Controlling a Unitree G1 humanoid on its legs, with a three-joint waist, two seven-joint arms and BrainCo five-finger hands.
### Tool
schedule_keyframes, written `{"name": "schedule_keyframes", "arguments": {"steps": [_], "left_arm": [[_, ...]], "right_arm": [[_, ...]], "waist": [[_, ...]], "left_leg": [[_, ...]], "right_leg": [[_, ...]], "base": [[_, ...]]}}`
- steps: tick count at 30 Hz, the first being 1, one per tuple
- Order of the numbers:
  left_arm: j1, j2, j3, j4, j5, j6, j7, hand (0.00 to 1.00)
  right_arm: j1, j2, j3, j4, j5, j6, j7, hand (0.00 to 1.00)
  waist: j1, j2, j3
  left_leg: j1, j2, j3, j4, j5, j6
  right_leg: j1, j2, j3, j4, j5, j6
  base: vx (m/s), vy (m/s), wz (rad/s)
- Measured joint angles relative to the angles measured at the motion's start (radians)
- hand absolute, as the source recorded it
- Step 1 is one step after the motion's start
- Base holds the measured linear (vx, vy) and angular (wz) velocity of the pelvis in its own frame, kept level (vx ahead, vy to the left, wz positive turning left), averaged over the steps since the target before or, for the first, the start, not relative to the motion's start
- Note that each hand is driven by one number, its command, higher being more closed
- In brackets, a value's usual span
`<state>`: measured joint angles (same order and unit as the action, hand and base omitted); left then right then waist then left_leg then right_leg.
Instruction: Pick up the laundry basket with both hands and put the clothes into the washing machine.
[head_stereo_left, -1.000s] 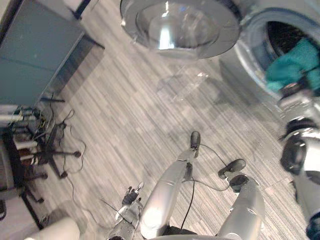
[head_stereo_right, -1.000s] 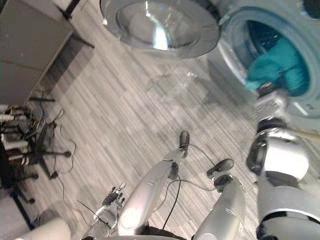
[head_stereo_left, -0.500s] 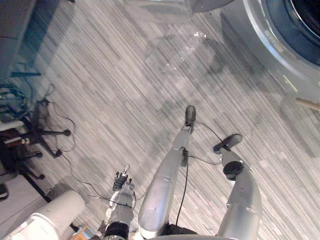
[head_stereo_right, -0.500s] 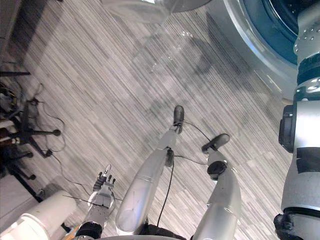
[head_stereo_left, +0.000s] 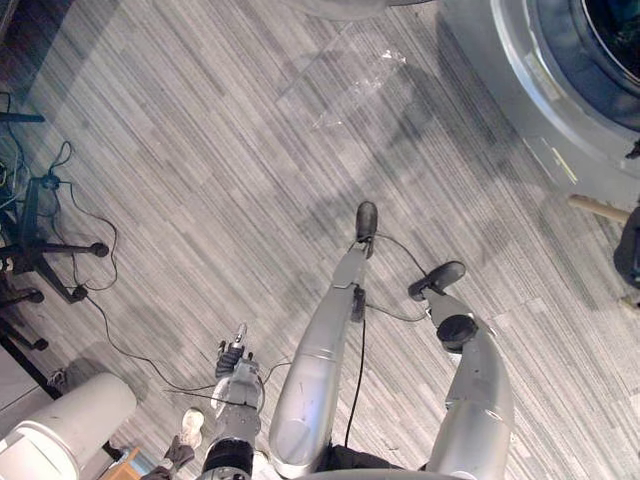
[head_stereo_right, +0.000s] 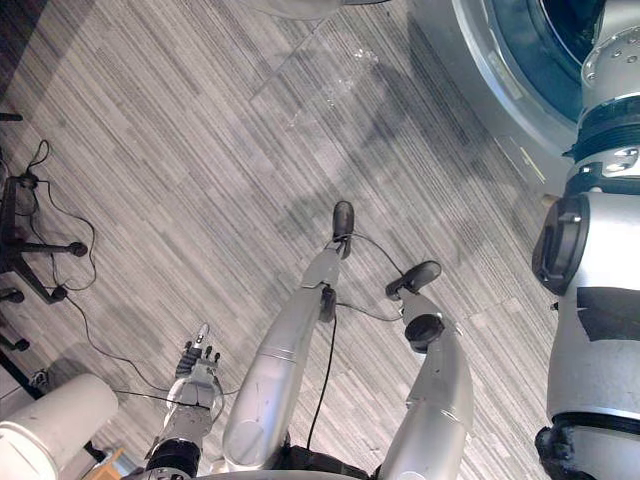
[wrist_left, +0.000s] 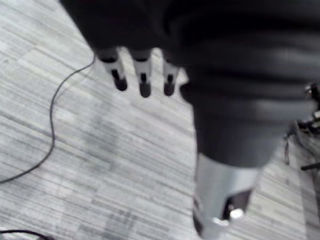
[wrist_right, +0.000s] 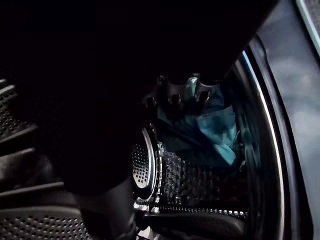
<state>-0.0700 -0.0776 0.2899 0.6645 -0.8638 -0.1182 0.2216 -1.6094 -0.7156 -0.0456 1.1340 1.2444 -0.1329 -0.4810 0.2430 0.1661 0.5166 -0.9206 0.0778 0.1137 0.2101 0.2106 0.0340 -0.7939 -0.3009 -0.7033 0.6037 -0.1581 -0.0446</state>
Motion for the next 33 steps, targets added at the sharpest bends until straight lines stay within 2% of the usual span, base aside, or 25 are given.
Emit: {"name": "schedule_keyframes", "arguments": {"steps": [2,8,10,12,16,17,18,21,22,24,26,27,29,31,33], "left_arm": [[0.000,0.000,0.001,0.008,0.004,0.000,0.000,0.00],[-0.002,0.001,0.032,0.067,0.004,0.000,0.001,0.00],[-0.008,0.006,0.033,0.117,0.004,0.000,0.001,0.00],[-0.021,0.008,0.032,0.170,0.005,0.003,0.000,0.00],[-0.021,0.024,0.032,0.237,0.012,0.023,-0.004,0.00],[-0.006,0.036,0.033,0.255,0.012,0.028,-0.004,0.00],[0.008,0.045,0.033,0.260,0.015,0.032,-0.006,0.00],[0.035,0.085,0.036,0.262,0.048,0.049,-0.027,0.00],[0.036,0.091,0.036,0.263,0.055,0.051,-0.028,0.00],[0.042,0.103,0.037,0.272,0.087,0.063,-0.040,0.00],[0.059,0.102,0.050,0.272,0.110,0.072,-0.048,0.00],[0.079,0.103,0.069,0.272,0.130,0.076,-0.048,0.00],[0.111,0.107,0.074,0.277,0.149,0.080,-0.050,0.00],[0.141,0.122,0.075,0.304,0.173,0.094,-0.068,0.00],[0.148,0.113,0.114,0.322,0.207,0.101,-0.074,0.00]], "right_arm": [[0.022,0.020,-0.035,-0.005,-0.020,0.000,-0.005,0.00],[0.220,0.091,-0.106,-0.242,-0.080,0.000,0.004,0.00],[0.355,0.149,-0.158,-0.397,-0.104,-0.017,0.034,0.00],[0.449,0.201,-0.179,-0.424,-0.143,-0.017,0.054,0.00],[0.631,0.368,-0.254,-0.477,-0.199,-0.023,0.092,0.00],[0.782,0.447,-0.250,-0.544,-0.250,-0.049,0.139,0.00],[0.875,0.506,-0.244,-0.576,-0.278,-0.052,0.167,0.00],[1.157,0.606,-0.179,-0.590,-0.316,-0.040,0.231,0.00],[1.198,0.617,-0.178,-0.590,-0.320,-0.033,0.242,0.00],[1.317,0.650,-0.180,-0.591,-0.335,-0.011,0.273,0.00],[1.379,0.660,-0.178,-0.604,-0.343,0.006,0.296,0.00],[1.423,0.675,-0.180,-0.619,-0.359,0.013,0.314,0.00],[1.496,0.690,-0.185,-0.658,-0.371,0.023,0.328,0.00],[1.573,0.708,-0.201,-0.688,-0.394,0.029,0.346,0.00],[1.632,0.721,-0.242,-0.689,-0.427,0.032,0.353,0.00]], "waist": [[-0.001,0.000,0.000],[-0.009,0.000,0.000],[-0.013,-0.001,0.000],[-0.013,-0.004,0.000],[-0.017,-0.051,-0.002],[-0.041,-0.085,-0.002],[-0.059,-0.114,-0.002],[-0.104,-0.166,-0.007],[-0.112,-0.168,-0.007],[-0.126,-0.171,-0.009],[-0.136,-0.172,-0.008],[-0.156,-0.176,-0.009],[-0.173,-0.189,-0.018],[-0.182,-0.210,-0.068],[-0.198,-0.215,-0.123]], "left_leg": [[0.014,0.008,0.029,0.000,0.000,0.000],[0.070,0.020,0.062,-0.002,-0.013,0.017],[0.116,0.029,0.079,0.000,-0.024,0.027],[0.166,0.034,0.083,0.001,-0.037,0.018],[0.236,0.044,0.080,0.005,-0.058,-0.004],[0.273,0.045,0.078,0.005,-0.071,-0.009],[0.302,0.044,0.081,0.005,-0.078,-0.011],[0.389,0.038,0.083,0.005,-0.101,-0.029],[0.402,0.037,0.082,0.004,-0.105,-0.034],[0.455,0.034,0.092,-0.015,-0.109,-0.040],[0.499,0.029,0.098,-0.043,-0.104,-0.047],[0.534,0.025,0.100,-0.065,-0.098,-0.055],[0.586,0.022,0.114,-0.101,-0.091,-0.066],[0.630,0.019,0.139,-0.150,-0.084,-0.076],[0.661,0.016,0.150,-0.175,-0.077,-0.085]], "right_leg": [[0.012,0.002,0.007,0.000,0.000,0.000],[0.067,0.023,0.033,-0.025,0.000,0.001],[0.111,0.039,0.055,-0.052,0.006,0.008],[0.160,0.057,0.080,-0.077,0.012,0.017],[0.236,0.083,0.104,-0.114,0.012,0.020],[0.275,0.089,0.117,-0.121,0.008,0.026],[0.298,0.088,0.130,-0.120,0.002,0.035],[0.378,0.085,0.145,-0.115,-0.032,0.051],[0.390,0.084,0.145,-0.113,-0.038,0.051],[0.427,0.078,0.144,-0.109,-0.096,0.052],[0.453,0.073,0.143,-0.109,-0.103,0.061],[0.479,0.071,0.143,-0.112,-0.105,0.063],[0.512,0.071,0.150,-0.122,-0.106,0.065],[0.530,0.074,0.160,-0.142,-0.106,0.066],[0.555,0.076,0.160,-0.160,-0.102,0.078]], "base": [[0.04,-0.006,0.03],[0.04,-0.011,-0.01],[0.05,-0.025,-0.11],[0.05,-0.031,-0.13],[0.09,-0.055,-0.01],[0.12,-0.051,0.07],[0.10,-0.040,0.05],[0.06,-0.058,0.01],[-0.02,-0.074,0.03],[-0.06,-0.078,-0.15],[-0.07,-0.056,-0.13],[-0.05,-0.057,-0.01],[-0.02,-0.043,-0.06],[0.03,-0.025,-0.18],[0.09,-0.027,-0.07]]}}
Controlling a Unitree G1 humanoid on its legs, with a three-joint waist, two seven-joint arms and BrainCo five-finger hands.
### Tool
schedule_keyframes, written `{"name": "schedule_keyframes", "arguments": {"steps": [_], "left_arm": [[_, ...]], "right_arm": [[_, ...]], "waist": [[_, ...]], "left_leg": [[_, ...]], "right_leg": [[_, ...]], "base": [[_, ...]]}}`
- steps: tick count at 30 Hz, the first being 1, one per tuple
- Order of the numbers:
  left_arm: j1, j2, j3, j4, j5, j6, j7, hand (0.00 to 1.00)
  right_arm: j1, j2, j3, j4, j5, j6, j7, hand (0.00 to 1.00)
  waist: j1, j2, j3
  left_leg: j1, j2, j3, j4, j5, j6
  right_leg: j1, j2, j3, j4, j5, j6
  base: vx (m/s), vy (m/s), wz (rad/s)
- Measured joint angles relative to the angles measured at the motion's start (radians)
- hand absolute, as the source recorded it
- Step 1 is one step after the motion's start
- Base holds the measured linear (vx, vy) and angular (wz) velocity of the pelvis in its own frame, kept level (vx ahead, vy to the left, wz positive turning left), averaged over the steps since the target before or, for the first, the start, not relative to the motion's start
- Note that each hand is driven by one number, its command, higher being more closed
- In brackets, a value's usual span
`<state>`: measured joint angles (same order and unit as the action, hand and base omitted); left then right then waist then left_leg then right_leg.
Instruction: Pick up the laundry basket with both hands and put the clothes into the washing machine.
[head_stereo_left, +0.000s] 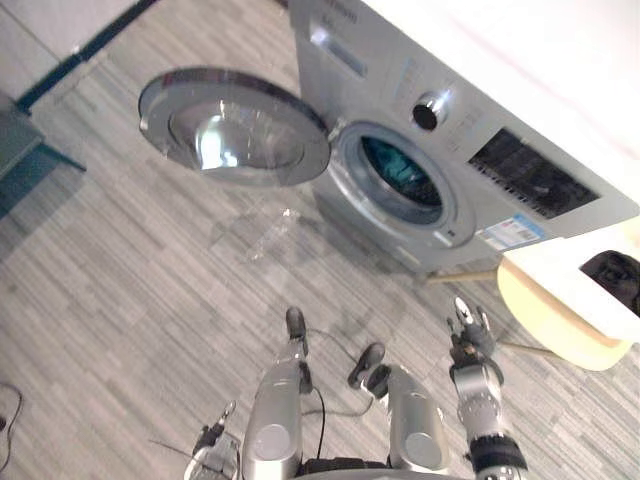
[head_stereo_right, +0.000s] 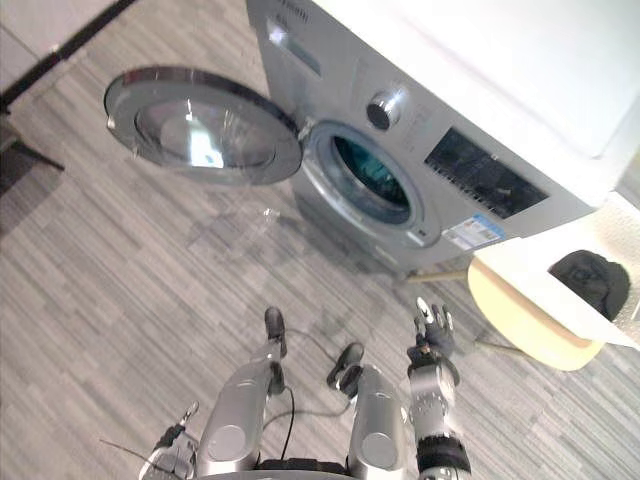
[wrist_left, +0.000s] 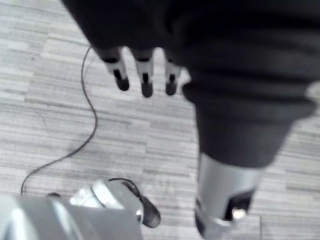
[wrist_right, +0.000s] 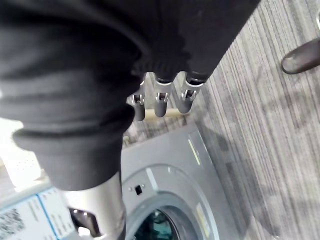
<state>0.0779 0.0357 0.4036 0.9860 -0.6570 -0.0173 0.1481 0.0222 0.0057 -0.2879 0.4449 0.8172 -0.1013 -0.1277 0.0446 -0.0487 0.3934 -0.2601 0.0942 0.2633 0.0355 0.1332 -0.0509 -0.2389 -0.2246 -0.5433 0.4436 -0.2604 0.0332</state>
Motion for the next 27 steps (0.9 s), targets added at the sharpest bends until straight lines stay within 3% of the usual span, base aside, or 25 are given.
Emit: {"name": "schedule_keyframes", "arguments": {"steps": [4,6,9,12,15,16,17,18,19,21,23,25,27], "left_arm": [[0.022,-0.013,0.042,0.006,0.046,0.005,-0.020,0.00],[0.027,-0.022,0.041,0.005,0.085,0.005,-0.039,0.00],[0.023,-0.050,0.040,0.004,0.106,0.002,-0.040,0.00],[0.024,-0.059,0.034,0.005,0.122,0.000,-0.040,0.00],[0.022,-0.059,-0.004,0.006,0.131,-0.001,-0.037,0.00],[0.024,-0.059,-0.007,0.006,0.131,-0.001,-0.036,0.00],[0.032,-0.062,-0.005,0.005,0.128,-0.002,-0.034,0.00],[0.044,-0.063,0.000,0.001,0.124,-0.003,-0.033,0.00],[0.062,-0.064,0.001,-0.010,0.110,-0.005,-0.032,0.00],[0.084,-0.073,0.013,-0.020,0.089,-0.006,-0.032,0.00],[0.101,-0.096,0.054,-0.042,0.078,-0.009,-0.033,0.00],[0.108,-0.108,0.070,-0.038,0.080,-0.009,-0.034,0.00],[0.132,-0.113,0.071,-0.022,0.080,-0.008,-0.033,0.00]], "right_arm": [[0.069,0.021,-0.067,-0.002,-0.034,0.001,0.003,0.00],[0.084,0.043,-0.109,-0.028,-0.052,-0.001,-0.003,0.00],[0.118,0.072,-0.161,-0.076,-0.052,-0.009,-0.007,0.00],[0.130,0.076,-0.185,-0.078,-0.052,-0.017,-0.030,0.00],[0.152,0.083,-0.184,-0.081,-0.055,-0.030,-0.046,0.00],[0.165,0.082,-0.179,-0.091,-0.062,-0.030,-0.048,0.00],[0.172,0.081,-0.170,-0.104,-0.062,-0.030,-0.051,0.00],[0.192,0.079,-0.159,-0.135,-0.062,-0.030,-0.053,0.00],[0.201,0.078,-0.162,-0.181,-0.063,-0.034,-0.054,0.00],[0.206,0.078,-0.163,-0.214,-0.063,-0.045,-0.062,0.00],[0.222,0.075,-0.168,-0.242,-0.064,-0.059,-0.076,0.00],[0.200,0.075,-0.138,-0.245,-0.064,-0.054,-0.085,0.00],[0.164,0.074,-0.074,-0.242,-0.065,-0.046,-0.081,0.00]], "waist": [[-0.013,0.001,-0.105],[-0.033,0.015,-0.148],[-0.039,0.049,-0.197],[-0.063,0.064,-0.225],[-0.074,0.066,-0.241],[-0.069,0.066,-0.240],[-0.060,0.066,-0.240],[-0.056,0.065,-0.241],[-0.055,0.078,-0.236],[-0.054,0.084,-0.237],[-0.051,0.084,-0.242],[-0.025,0.085,-0.242],[-0.006,0.089,-0.244]], "left_leg": [[0.098,-0.002,0.063,-0.057,0.000,0.000],[0.164,-0.002,0.112,-0.080,-0.004,0.003],[0.225,0.013,0.167,-0.094,-0.022,-0.006],[0.265,0.031,0.193,-0.089,-0.033,-0.016],[0.260,0.082,0.219,-0.002,-0.086,-0.034],[0.251,0.124,0.228,0.098,-0.132,-0.037],[0.237,0.163,0.229,0.198,-0.159,-0.030],[0.189,0.230,0.216,0.382,-0.179,0.000],[0.130,0.296,0.192,0.564,-0.172,0.055],[0.083,0.341,0.143,0.694,-0.130,0.118],[0.022,0.301,0.029,0.822,-0.131,0.090],[-0.021,0.143,-0.041,0.826,-0.228,-0.003],[-0.021,0.053,-0.043,0.685,-0.269,-0.003]], "right_leg": [[0.050,0.018,0.051,-0.052,0.010,0.016],[0.086,0.025,0.083,-0.074,0.021,0.019],[0.120,0.044,0.106,-0.106,0.053,0.024],[0.151,0.057,0.107,-0.115,0.069,0.020],[0.163,0.094,0.135,-0.118,0.048,0.000],[0.191,0.116,0.147,-0.131,0.030,-0.007],[0.215,0.136,0.161,-0.142,0.016,-0.024],[0.249,0.158,0.170,-0.160,0.007,-0.035],[0.277,0.187,0.178,-0.165,0.000,-0.047],[0.299,0.211,0.197,-0.164,-0.006,-0.061],[0.326,0.223,0.246,-0.162,-0.029,-0.093],[0.327,0.224,0.322,-0.174,-0.042,-0.120],[0.333,0.231,0.344,-0.200,0.000,-0.117]], "base": [[0.13,-0.011,-0.38],[0.12,-0.010,-0.58],[0.13,-0.029,-0.60],[0.10,-0.062,-0.33],[0.10,-0.132,-0.36],[0.07,-0.180,-0.49],[0.08,-0.253,-0.65],[0.07,-0.285,-0.70],[0.05,-0.252,-0.61],[0.06,-0.154,-0.40],[0.13,-0.115,-0.42],[0.16,-0.053,-0.68],[0.21,-0.006,-0.81]]}}
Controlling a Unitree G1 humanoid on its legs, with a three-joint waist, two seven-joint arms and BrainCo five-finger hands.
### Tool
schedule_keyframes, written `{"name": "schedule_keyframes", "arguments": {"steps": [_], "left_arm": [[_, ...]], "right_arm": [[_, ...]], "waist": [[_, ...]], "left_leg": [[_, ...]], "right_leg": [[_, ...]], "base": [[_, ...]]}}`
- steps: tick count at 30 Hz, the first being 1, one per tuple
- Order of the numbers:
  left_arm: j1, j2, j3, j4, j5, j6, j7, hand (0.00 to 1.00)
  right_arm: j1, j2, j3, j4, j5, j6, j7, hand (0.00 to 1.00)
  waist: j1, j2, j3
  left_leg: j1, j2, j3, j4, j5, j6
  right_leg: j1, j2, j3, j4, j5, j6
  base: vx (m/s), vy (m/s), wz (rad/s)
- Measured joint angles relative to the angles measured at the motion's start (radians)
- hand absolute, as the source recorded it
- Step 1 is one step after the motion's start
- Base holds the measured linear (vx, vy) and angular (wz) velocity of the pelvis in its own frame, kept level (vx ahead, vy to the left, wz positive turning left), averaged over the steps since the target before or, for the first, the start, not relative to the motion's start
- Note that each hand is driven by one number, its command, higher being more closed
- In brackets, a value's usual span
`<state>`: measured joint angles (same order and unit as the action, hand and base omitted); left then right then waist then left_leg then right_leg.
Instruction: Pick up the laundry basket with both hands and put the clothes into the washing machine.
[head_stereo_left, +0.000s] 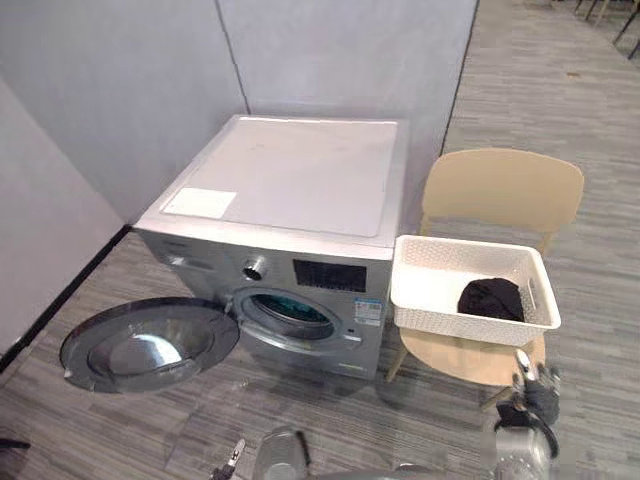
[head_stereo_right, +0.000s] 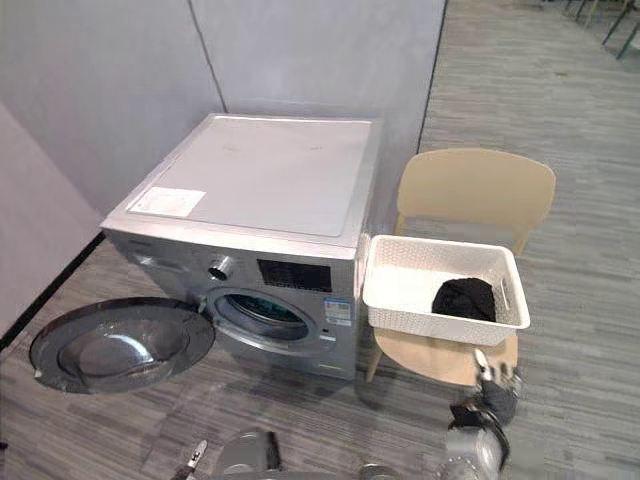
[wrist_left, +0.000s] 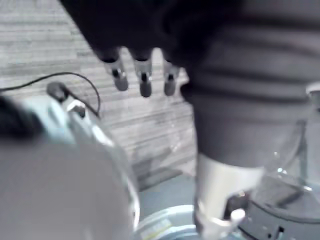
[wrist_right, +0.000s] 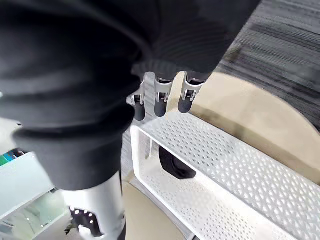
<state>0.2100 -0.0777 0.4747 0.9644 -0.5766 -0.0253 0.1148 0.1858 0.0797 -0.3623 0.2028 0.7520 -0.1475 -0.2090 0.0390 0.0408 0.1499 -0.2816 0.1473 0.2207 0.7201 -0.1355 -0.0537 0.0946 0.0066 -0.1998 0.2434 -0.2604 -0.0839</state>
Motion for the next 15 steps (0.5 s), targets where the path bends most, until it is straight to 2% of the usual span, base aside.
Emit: {"name": "schedule_keyframes", "arguments": {"steps": [1,3,4,5,7,8,9,10,11,12,13,14,15], "left_arm": [[0.008,0.001,0.002,0.007,0.001,0.002,0.000,0.00],[0.025,0.000,0.017,0.033,0.002,0.009,0.001,0.00],[0.027,-0.009,0.028,0.038,0.002,0.010,0.001,0.00],[0.029,-0.013,0.082,0.036,0.003,0.011,0.004,0.00],[0.024,-0.018,0.084,0.028,0.009,0.010,0.001,0.00],[0.022,-0.015,0.084,0.014,0.021,0.006,0.001,0.00],[0.017,-0.014,0.081,0.013,0.024,0.004,0.001,0.00],[0.012,-0.009,0.073,0.014,0.029,0.005,0.001,0.00],[0.003,-0.005,0.072,0.013,0.030,0.005,0.001,0.00],[-0.010,0.007,0.045,0.010,0.034,0.005,0.003,0.00],[-0.021,0.027,-0.008,0.005,0.040,0.005,0.002,0.00],[-0.027,0.035,-0.021,0.005,0.039,0.005,0.002,0.00],[-0.045,0.042,-0.046,0.001,0.039,0.005,0.009,0.00]], "right_arm": [[-0.010,0.001,0.019,0.000,-0.003,0.000,0.001,0.00],[-0.055,0.001,0.091,0.000,-0.019,-0.002,0.019,0.00],[-0.065,0.001,0.104,0.000,-0.019,-0.003,0.020,0.00],[-0.077,0.001,0.147,0.007,-0.023,-0.001,0.021,0.00],[-0.070,0.000,0.176,-0.003,-0.039,-0.001,0.037,0.00],[-0.061,-0.001,0.183,-0.023,-0.041,-0.001,0.040,0.00],[-0.051,-0.001,0.184,-0.032,-0.042,-0.001,0.043,0.00],[-0.040,-0.002,0.184,-0.036,-0.047,-0.001,0.052,0.00],[-0.033,-0.003,0.184,-0.042,-0.052,-0.001,0.057,0.00],[0.001,-0.007,0.187,-0.061,-0.065,-0.001,0.058,0.00],[0.031,-0.009,0.196,-0.065,-0.073,0.002,0.058,0.00],[0.041,-0.011,0.198,-0.066,-0.075,0.003,0.059,0.00],[0.049,-0.012,0.194,-0.068,-0.081,0.005,0.058,0.00]], "waist": [[0.005,0.002,0.000],[0.019,0.007,-0.006],[0.035,0.014,-0.011],[0.047,0.001,-0.022],[0.036,-0.028,-0.041],[0.034,-0.040,-0.050],[0.035,-0.042,-0.050],[0.032,-0.045,-0.049],[0.030,-0.049,-0.047],[0.028,-0.056,-0.043],[0.028,-0.064,-0.037],[0.026,-0.065,-0.035],[0.023,-0.067,-0.037]], "left_leg": [[0.003,-0.024,-0.002,-0.058,0.000,0.001],[0.036,-0.123,-0.088,-0.317,0.016,-0.001],[0.045,-0.130,-0.117,-0.359,0.040,0.004],[0.070,-0.138,-0.105,-0.366,0.050,0.089],[0.090,-0.161,-0.095,-0.380,0.032,0.103],[0.107,-0.174,-0.086,-0.391,0.001,0.105],[0.133,-0.183,-0.084,-0.404,-0.024,0.095],[0.173,-0.194,-0.083,-0.426,-0.034,0.095],[0.186,-0.199,-0.085,-0.425,-0.040,0.099],[0.203,-0.202,-0.089,-0.400,-0.054,0.110],[0.221,-0.201,-0.104,-0.373,-0.066,0.113],[0.228,-0.200,-0.115,-0.367,-0.066,0.113],[0.251,-0.189,-0.131,-0.375,-0.066,0.113]], "right_leg": [[0.005,0.004,0.006,-0.005,0.006,0.002],[0.026,0.026,0.059,-0.020,0.002,0.012],[0.028,0.036,0.082,-0.021,-0.003,0.021],[0.051,0.030,0.121,-0.022,-0.019,0.044],[0.059,0.005,0.118,-0.018,-0.034,0.066],[0.063,-0.011,0.117,0.006,-0.048,0.085],[0.052,-0.023,0.116,0.068,-0.062,0.107],[-0.013,-0.045,0.112,0.259,-0.079,0.147],[-0.061,-0.060,0.112,0.381,-0.075,0.202],[-0.149,-0.086,0.116,0.590,-0.062,0.304],[-0.202,-0.112,0.114,0.724,-0.050,0.324],[-0.226,-0.139,0.099,0.766,-0.052,0.308],[-0.262,-0.208,0.052,0.807,-0.061,0.234]], "base": [[0.29,0.010,-0.75],[0.27,0.035,-0.76],[0.30,0.086,-1.00],[0.33,0.075,-0.69],[0.35,0.069,-0.20],[0.27,0.065,-0.05],[0.30,0.082,-0.16],[0.21,0.058,-0.12],[0.24,0.031,0.11],[0.24,-0.023,0.36],[0.28,-0.043,0.43],[0.18,-0.092,0.48],[0.17,-0.111,0.40]]}}
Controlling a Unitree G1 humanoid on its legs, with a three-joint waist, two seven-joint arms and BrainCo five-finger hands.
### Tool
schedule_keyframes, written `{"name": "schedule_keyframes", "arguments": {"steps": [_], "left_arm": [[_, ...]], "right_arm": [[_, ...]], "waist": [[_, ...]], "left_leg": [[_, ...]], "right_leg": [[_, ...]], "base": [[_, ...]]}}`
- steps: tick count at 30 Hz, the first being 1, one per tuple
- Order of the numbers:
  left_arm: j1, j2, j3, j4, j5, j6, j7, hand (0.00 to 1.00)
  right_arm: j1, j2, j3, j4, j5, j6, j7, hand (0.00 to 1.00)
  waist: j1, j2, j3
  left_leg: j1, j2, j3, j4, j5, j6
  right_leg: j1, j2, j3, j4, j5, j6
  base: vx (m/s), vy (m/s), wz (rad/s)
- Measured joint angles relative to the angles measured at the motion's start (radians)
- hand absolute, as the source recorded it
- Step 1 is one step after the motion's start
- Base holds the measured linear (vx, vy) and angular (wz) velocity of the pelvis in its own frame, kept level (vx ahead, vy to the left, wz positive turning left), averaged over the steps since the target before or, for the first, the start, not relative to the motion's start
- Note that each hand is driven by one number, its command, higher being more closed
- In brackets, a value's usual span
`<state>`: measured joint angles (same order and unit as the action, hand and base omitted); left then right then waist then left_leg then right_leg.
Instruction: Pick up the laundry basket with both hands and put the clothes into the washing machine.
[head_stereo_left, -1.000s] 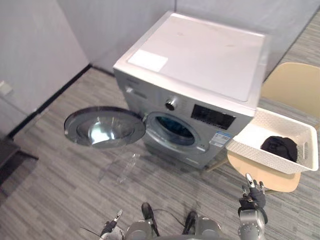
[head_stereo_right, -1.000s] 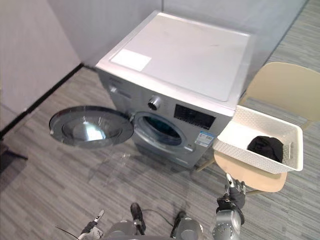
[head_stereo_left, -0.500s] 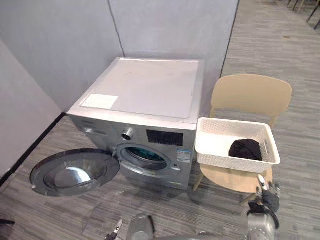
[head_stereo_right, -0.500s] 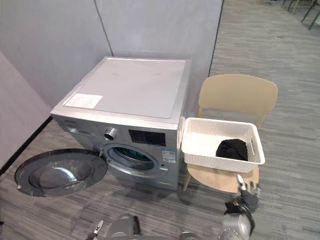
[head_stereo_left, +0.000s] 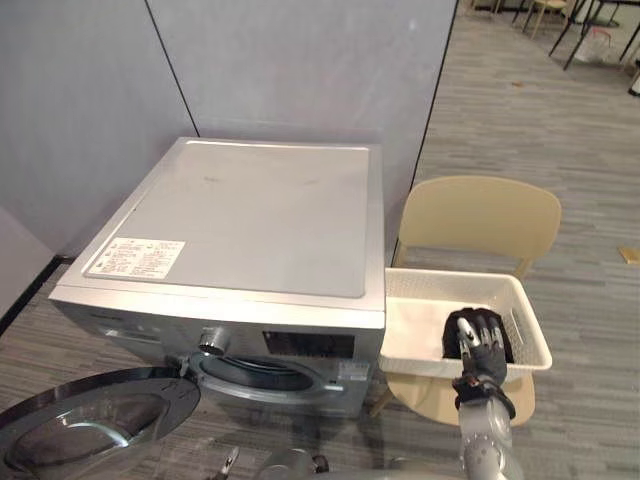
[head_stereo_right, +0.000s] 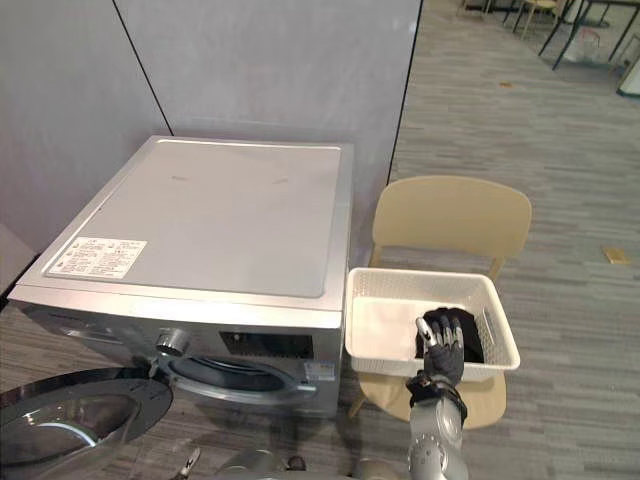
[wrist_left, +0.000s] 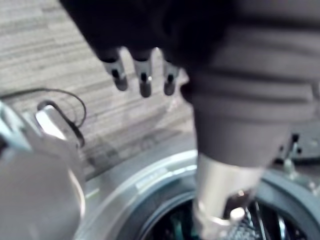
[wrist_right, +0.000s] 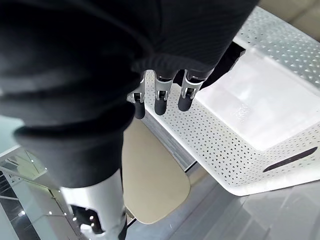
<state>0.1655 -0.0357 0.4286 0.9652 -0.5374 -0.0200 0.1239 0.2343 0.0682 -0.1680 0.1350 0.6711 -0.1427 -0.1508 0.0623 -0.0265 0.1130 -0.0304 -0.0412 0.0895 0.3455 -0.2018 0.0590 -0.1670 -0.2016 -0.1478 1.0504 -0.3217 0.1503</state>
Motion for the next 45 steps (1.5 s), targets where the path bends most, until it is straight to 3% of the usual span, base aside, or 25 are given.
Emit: {"name": "schedule_keyframes", "arguments": {"steps": [1,3,5,6,7,8,9,10,11,13,16,21,24,27,31,33,38,45], "left_arm": [[-0.016,-0.007,-0.003,-0.015,0.000,-0.001,0.011,0.00],[-0.028,-0.019,-0.003,-0.025,0.000,-0.008,0.013,0.00],[-0.028,-0.016,-0.004,-0.026,-0.001,-0.014,0.013,0.00],[-0.020,-0.008,-0.005,-0.025,0.000,-0.020,0.013,0.00],[-0.004,0.006,-0.006,-0.022,0.000,-0.025,0.012,0.00],[0.006,0.018,-0.005,-0.018,0.000,-0.025,0.012,0.00],[0.016,0.024,0.005,0.004,0.000,-0.024,0.012,0.00],[0.024,0.010,0.014,0.023,0.000,-0.023,0.013,0.00],[0.054,-0.026,0.014,0.029,0.000,-0.018,0.010,0.00],[0.062,-0.036,0.016,0.047,0.000,-0.012,0.010,0.00],[0.071,-0.038,0.049,0.063,0.001,-0.006,0.008,0.00],[0.071,-0.025,0.051,0.063,0.052,-0.004,-0.029,0.00],[0.071,0.010,0.032,0.058,0.083,-0.004,-0.060,0.00],[0.070,0.043,-0.004,0.056,0.101,0.000,-0.078,0.00],[0.048,0.052,-0.016,0.043,0.110,0.000,-0.083,0.00],[0.028,0.058,-0.038,0.026,0.110,-0.001,-0.084,0.00],[0.005,0.060,-0.076,0.015,0.109,-0.006,-0.082,0.00],[-0.037,0.078,-0.148,-0.030,0.066,-0.028,-0.076,0.00]], "right_arm": [[-0.001,0.000,-0.001,-0.015,-0.011,0.001,0.000,0.00],[-0.005,-0.007,-0.002,-0.054,-0.026,0.001,0.000,0.00],[-0.024,-0.007,-0.019,-0.073,-0.048,0.002,-0.002,0.00],[-0.044,-0.005,-0.043,-0.078,-0.059,0.002,-0.003,0.00],[-0.059,-0.003,-0.063,-0.081,-0.070,0.001,-0.006,0.00],[-0.062,-0.002,-0.067,-0.080,-0.075,0.001,-0.010,0.00],[-0.064,-0.008,-0.085,-0.079,-0.084,0.002,-0.017,0.00],[-0.070,-0.022,-0.100,-0.076,-0.085,0.003,-0.019,0.00],[-0.071,-0.055,-0.151,-0.072,-0.099,0.002,-0.023,0.00],[-0.071,-0.092,-0.193,-0.061,-0.114,0.010,-0.023,0.00],[-0.075,-0.158,-0.204,-0.029,-0.182,0.037,-0.020,0.00],[-0.143,-0.261,-0.169,0.086,-0.320,0.083,0.034,0.00],[-0.209,-0.306,-0.095,0.174,-0.400,0.124,0.111,0.00],[-0.305,-0.363,0.004,0.265,-0.477,0.133,0.171,0.00],[-0.412,-0.434,0.093,0.353,-0.539,0.133,0.220,0.00],[-0.441,-0.472,0.145,0.390,-0.572,0.144,0.234,0.00],[-0.467,-0.492,0.209,0.432,-0.656,0.163,0.263,0.00],[-0.581,-0.546,0.237,0.480,-0.635,0.175,0.260,0.00]], "waist": [[0.003,0.005,0.002],[0.005,0.016,0.003],[0.006,0.015,-0.002],[0.007,0.003,-0.008],[0.006,-0.015,-0.018],[0.007,-0.035,-0.024],[0.011,-0.036,-0.040],[0.009,-0.011,-0.047],[0.005,0.050,-0.070],[0.004,0.075,-0.076],[0.004,0.076,-0.076],[0.007,0.064,-0.076],[0.008,0.035,-0.060],[0.011,0.008,-0.023],[0.018,0.015,0.045],[0.037,0.026,0.085],[0.033,0.033,0.152],[0.035,0.027,0.257]], "left_leg": [[0.014,0.021,-0.007,-0.010,-0.001,-0.002],[0.027,0.063,-0.017,-0.006,-0.013,-0.026],[0.026,0.107,-0.030,0.010,-0.025,-0.063],[0.024,0.131,-0.035,0.020,-0.035,-0.097],[0.023,0.153,-0.036,0.026,-0.057,-0.140],[0.023,0.163,-0.035,0.026,-0.063,-0.164],[0.033,0.195,-0.041,0.015,-0.070,-0.210],[0.037,0.237,-0.056,0.005,-0.067,-0.227],[0.045,0.297,-0.075,-0.056,-0.035,-0.243],[0.057,0.322,-0.093,-0.101,0.034,-0.260],[0.062,0.349,-0.100,-0.180,0.143,-0.261],[0.060,0.344,-0.085,-0.262,0.162,-0.262],[0.051,0.318,-0.071,-0.277,0.162,-0.262],[0.028,0.306,-0.059,-0.276,0.158,-0.267],[-0.011,0.300,-0.061,-0.253,0.148,-0.277],[-0.055,0.300,-0.067,-0.229,0.146,-0.279],[-0.087,0.300,-0.088,-0.200,0.141,-0.286],[-0.152,0.300,-0.106,-0.151,0.145,-0.280]], "right_leg": [[-0.026,-0.071,-0.035,-0.020,-0.003,-0.074],[-0.028,-0.143,-0.043,-0.151,0.007,-0.097],[-0.007,-0.197,-0.043,-0.341,0.044,-0.092],[0.016,-0.218,-0.043,-0.468,0.109,-0.084],[0.039,-0.225,-0.029,-0.560,0.221,-0.028],[0.050,-0.225,-0.028,-0.603,0.296,0.032],[0.086,-0.189,-0.057,-0.666,0.193,0.106],[0.104,-0.149,-0.075,-0.676,0.194,0.094],[0.107,-0.070,-0.097,-0.721,0.199,0.060],[0.106,-0.036,-0.108,-0.738,0.198,0.041],[0.153,0.012,-0.150,-0.841,0.240,0.008],[0.183,0.026,-0.176,-0.986,0.324,0.018],[0.200,0.013,-0.176,-1.074,0.387,0.026],[0.189,0.007,-0.162,-1.116,0.431,0.027],[0.157,0.001,-0.155,-1.123,0.463,0.023],[0.124,0.002,-0.153,-1.124,0.474,0.025],[0.107,0.003,-0.157,-1.116,0.487,0.019],[0.032,-0.003,-0.144,-1.053,0.494,0.010]], "base": [[0.14,-0.120,0.32],[0.14,-0.237,0.18],[0.16,-0.419,0.09],[0.10,-0.473,-0.02],[0.09,-0.526,-0.05],[0.06,-0.478,-0.21],[0.07,-0.513,-0.20],[0.10,-0.530,-0.24],[0.12,-0.468,-0.12],[0.13,-0.340,-0.01],[0.12,-0.252,0.12],[0.03,-0.011,0.08],[-0.04,0.056,-0.02],[-0.12,0.038,-0.06],[-0.17,0.013,-0.06],[-0.21,-0.009,-0.02],[-0.10,-0.007,0.03],[-0.05,0.007,-0.04]]}}
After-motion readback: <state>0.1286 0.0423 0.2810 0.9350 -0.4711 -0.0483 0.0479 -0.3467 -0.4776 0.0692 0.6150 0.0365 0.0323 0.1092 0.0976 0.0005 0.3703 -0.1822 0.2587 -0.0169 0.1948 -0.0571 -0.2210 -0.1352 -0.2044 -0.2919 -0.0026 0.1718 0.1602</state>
